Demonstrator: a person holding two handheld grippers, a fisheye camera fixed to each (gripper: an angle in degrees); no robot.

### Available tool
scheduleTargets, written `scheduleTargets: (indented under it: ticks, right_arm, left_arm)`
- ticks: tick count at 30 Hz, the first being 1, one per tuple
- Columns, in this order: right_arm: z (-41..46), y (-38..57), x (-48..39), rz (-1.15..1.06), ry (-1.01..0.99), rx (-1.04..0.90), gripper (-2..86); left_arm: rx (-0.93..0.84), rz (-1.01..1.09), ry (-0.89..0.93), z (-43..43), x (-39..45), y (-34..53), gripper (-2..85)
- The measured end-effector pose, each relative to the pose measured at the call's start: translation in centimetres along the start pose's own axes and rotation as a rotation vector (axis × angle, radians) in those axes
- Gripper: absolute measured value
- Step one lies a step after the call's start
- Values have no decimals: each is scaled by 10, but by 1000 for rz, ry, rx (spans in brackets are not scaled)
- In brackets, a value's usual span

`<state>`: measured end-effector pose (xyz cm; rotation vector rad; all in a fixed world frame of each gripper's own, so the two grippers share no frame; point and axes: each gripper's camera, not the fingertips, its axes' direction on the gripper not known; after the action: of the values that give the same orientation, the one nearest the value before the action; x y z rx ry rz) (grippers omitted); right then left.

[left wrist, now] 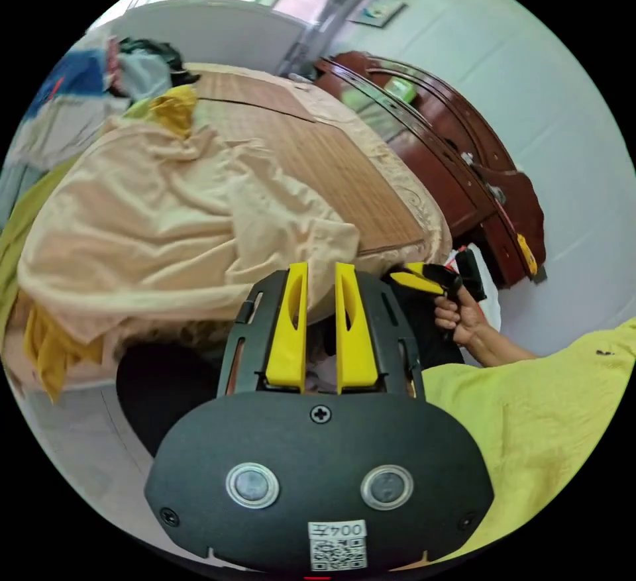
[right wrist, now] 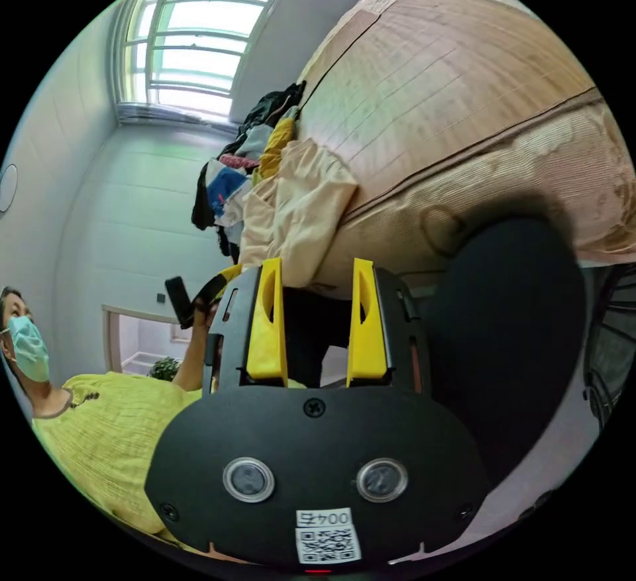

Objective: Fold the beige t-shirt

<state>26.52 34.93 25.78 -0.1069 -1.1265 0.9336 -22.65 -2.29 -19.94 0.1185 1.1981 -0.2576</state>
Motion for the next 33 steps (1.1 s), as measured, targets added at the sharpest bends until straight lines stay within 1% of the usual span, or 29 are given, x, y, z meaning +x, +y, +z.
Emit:
scheduleTargets:
  ticks: [3, 5, 6, 8, 9, 11, 13, 17, 18, 19, 20, 21, 22, 24, 26, 27, 28, 29, 30, 32, 33]
  right_arm:
    - [47, 6, -41, -155, 33, -121, 143]
    - [93, 4, -93, -377, 122, -247, 138]
    - [105, 4, -107, -434, 141, -277, 136]
    - [159, 1, -157, -651, 193, -397, 127]
    - [173, 0, -168, -696, 208, -422, 127]
    - [230, -1, -204, -838, 309, -498, 125]
    - [270, 0, -224, -906, 381, -539, 127]
    - [354, 9, -248, -997, 631, -663, 146]
    - [363, 11, -248, -1009, 673, -675, 138]
    - [376, 15, -248, -1036, 735, -688, 124]
    - [380, 19, -248, -1063, 753, -686, 60]
    - [378, 19, -248, -1063, 757, -670, 28]
    - [369, 17, -248, -1034, 751, -628, 15]
    - [338, 11, -250, -961, 645, -566, 3]
    - [276, 4, -249, -886, 499, -453, -4]
    - [258, 3, -247, -873, 474, -422, -4]
    - [222, 1, -241, -840, 443, -363, -5]
    - [187, -2, -232, -792, 433, -312, -6]
    - [170, -3, -227, -764, 430, -286, -6]
    - [101, -12, -195, -632, 430, -167, -6]
    - [85, -15, -185, -591, 429, -140, -5]
  left_arm:
    - [83, -165, -13, -60, -62, 34, 71]
    - [127, -225, -9, -87, -87, 50, 70]
    - [150, -253, -4, -102, -99, 58, 69]
    - [183, -275, -6, -121, -112, 69, 67]
    - [215, -280, -12, -134, -118, 75, 65]
    - [248, -289, -17, -151, -124, 85, 64]
    - [258, -298, -25, -167, -130, 95, 65]
    - [255, -331, -41, -195, -145, 125, 76]
    - [254, -343, -36, -201, -150, 133, 79]
    - [255, -349, -36, -204, -152, 137, 79]
    - [260, -361, -40, -209, -156, 145, 80]
    - [267, -367, -44, -214, -160, 150, 80]
    - [272, -367, -46, -216, -161, 153, 80]
    - [291, -356, -60, -222, -162, 157, 80]
    - [293, -342, -59, -221, -162, 154, 81]
    - [291, -332, -55, -218, -161, 151, 83]
    - [288, -327, -53, -216, -161, 149, 85]
    - [277, -314, -50, -210, -159, 143, 88]
    - [265, -301, -48, -204, -156, 137, 91]
    - [238, -274, -39, -190, -149, 125, 95]
    - [220, -258, -33, -180, -143, 118, 96]
